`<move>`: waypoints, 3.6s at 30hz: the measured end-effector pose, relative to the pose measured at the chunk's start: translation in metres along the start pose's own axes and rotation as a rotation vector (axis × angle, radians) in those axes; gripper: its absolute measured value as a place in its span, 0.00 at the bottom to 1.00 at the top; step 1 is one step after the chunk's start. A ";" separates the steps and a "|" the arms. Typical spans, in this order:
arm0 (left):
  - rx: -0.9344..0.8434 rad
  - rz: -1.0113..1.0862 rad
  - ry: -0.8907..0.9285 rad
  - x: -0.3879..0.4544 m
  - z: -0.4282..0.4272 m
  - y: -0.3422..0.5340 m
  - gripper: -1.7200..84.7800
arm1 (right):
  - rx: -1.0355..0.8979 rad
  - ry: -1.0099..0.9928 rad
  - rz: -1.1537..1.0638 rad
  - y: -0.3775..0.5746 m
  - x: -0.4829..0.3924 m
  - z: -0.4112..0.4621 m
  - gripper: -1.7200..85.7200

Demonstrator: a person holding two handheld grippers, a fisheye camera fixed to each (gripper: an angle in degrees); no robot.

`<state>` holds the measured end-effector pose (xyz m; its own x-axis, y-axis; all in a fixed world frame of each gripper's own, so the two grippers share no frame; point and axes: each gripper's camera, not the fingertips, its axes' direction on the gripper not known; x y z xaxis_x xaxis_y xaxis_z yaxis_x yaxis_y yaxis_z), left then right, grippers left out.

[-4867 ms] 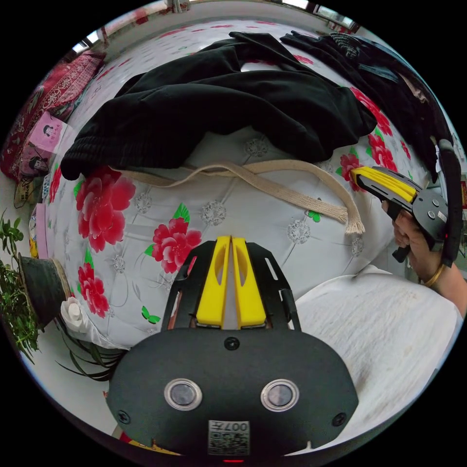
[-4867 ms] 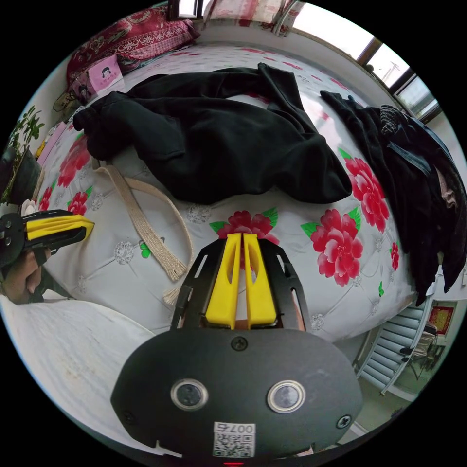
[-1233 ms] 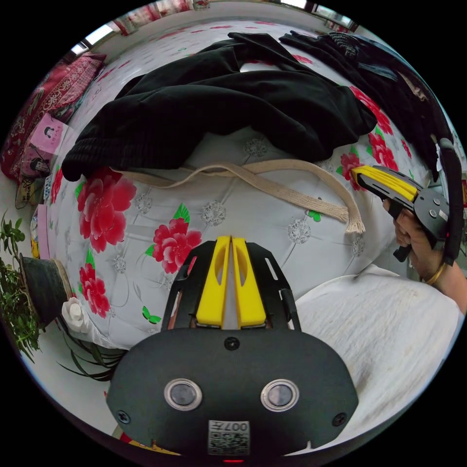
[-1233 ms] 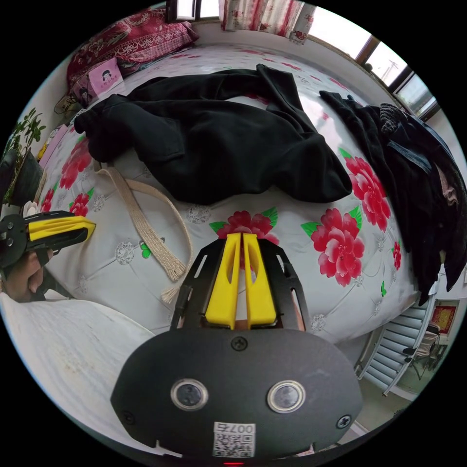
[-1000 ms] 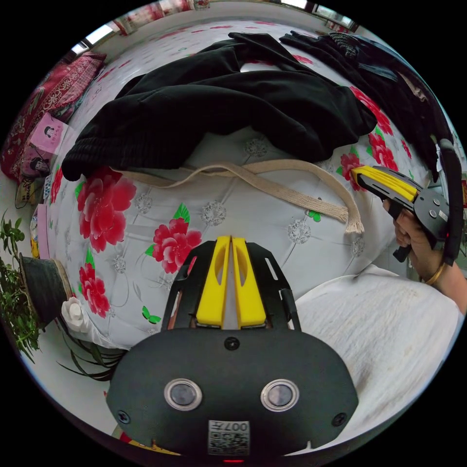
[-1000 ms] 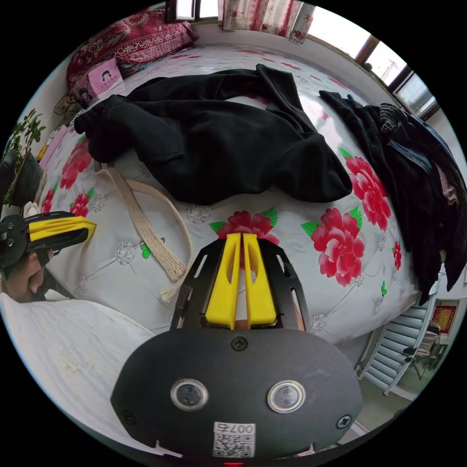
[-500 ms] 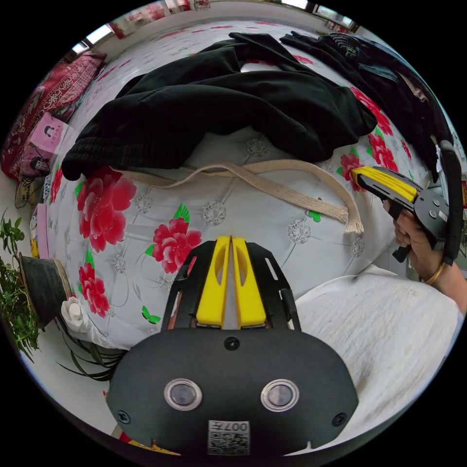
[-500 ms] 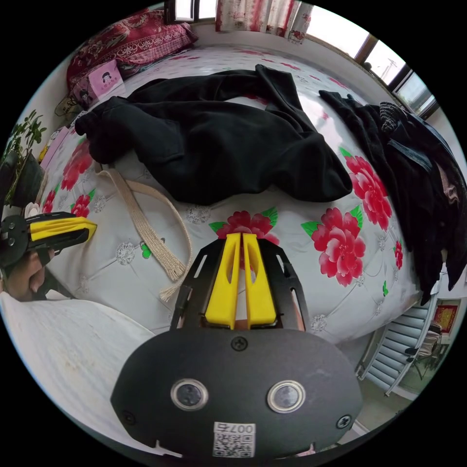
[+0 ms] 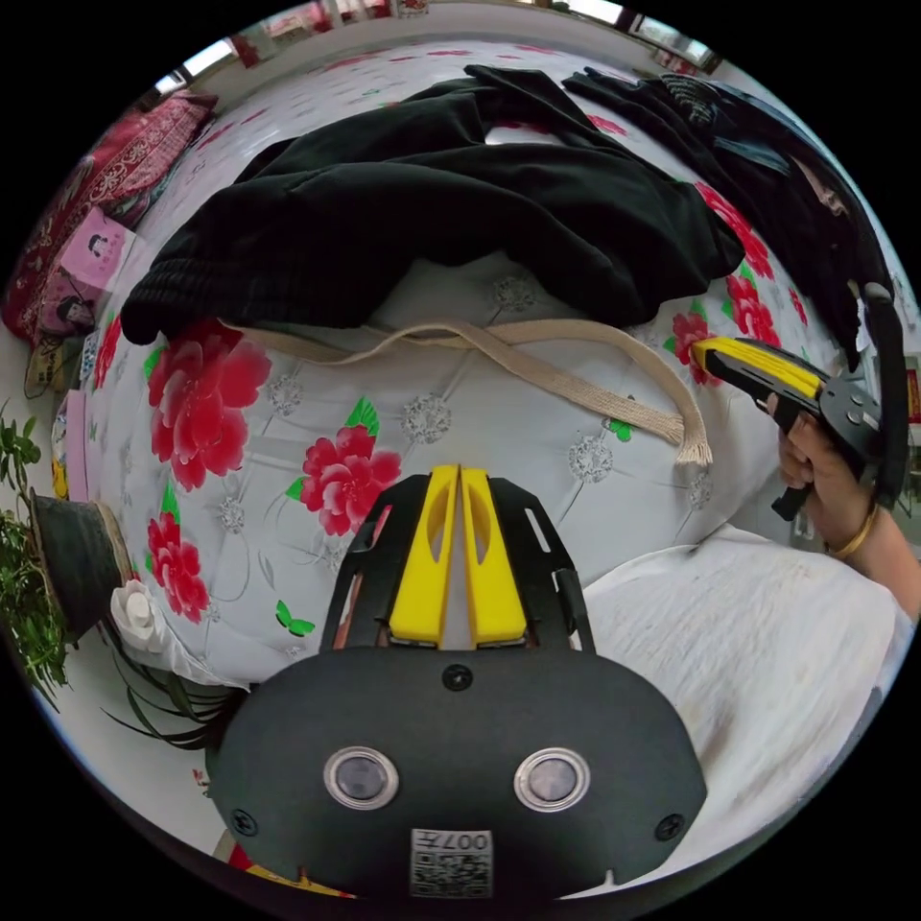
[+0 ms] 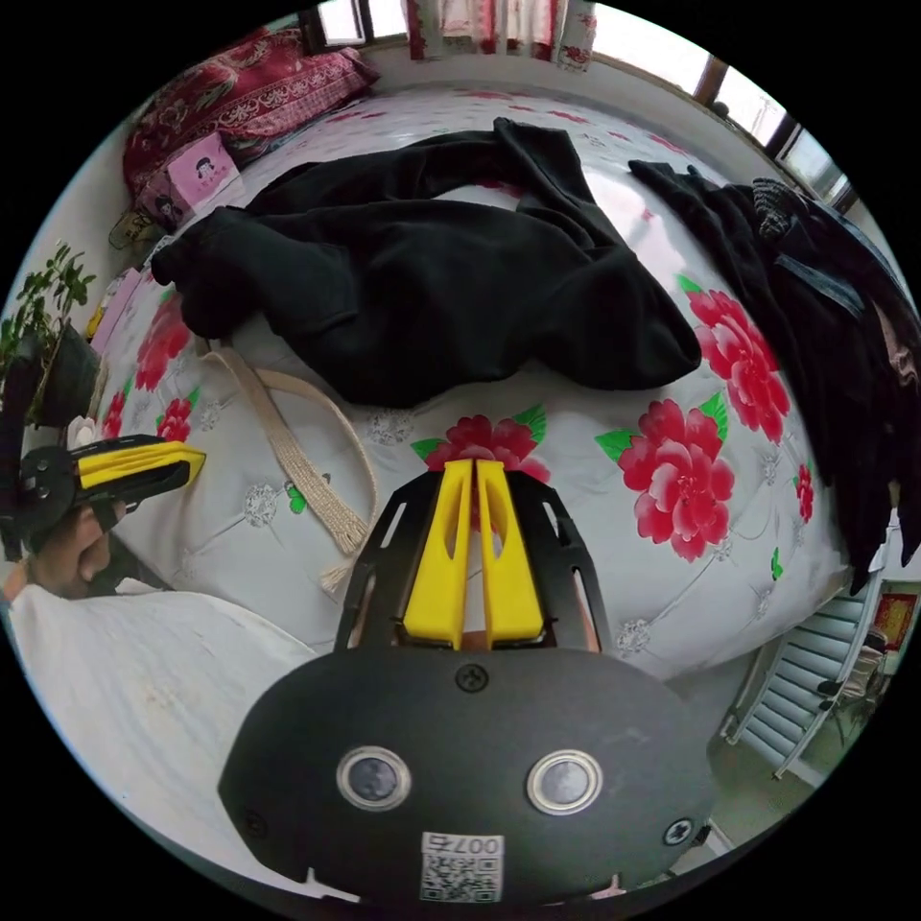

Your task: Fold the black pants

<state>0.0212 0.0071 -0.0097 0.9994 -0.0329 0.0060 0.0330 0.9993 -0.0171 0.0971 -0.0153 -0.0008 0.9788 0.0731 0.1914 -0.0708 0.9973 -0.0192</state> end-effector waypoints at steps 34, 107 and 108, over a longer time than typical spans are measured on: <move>0.005 -0.335 -0.046 -0.116 -0.019 -0.107 0.10 | 0.034 -0.177 0.055 -0.131 0.243 -0.044 0.02; 0.006 -0.224 -0.310 -0.071 -0.090 0.091 0.01 | 0.166 0.035 0.086 0.045 0.197 -0.137 0.04; 0.008 -0.224 -0.312 -0.071 -0.090 0.091 0.01 | 0.160 0.026 0.050 0.038 0.185 -0.133 0.04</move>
<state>-0.0459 0.0989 -0.1022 0.9177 -0.2447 0.3130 0.2491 0.9681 0.0267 0.3009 0.0350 -0.0966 0.9778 0.1241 0.1688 -0.1468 0.9807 0.1291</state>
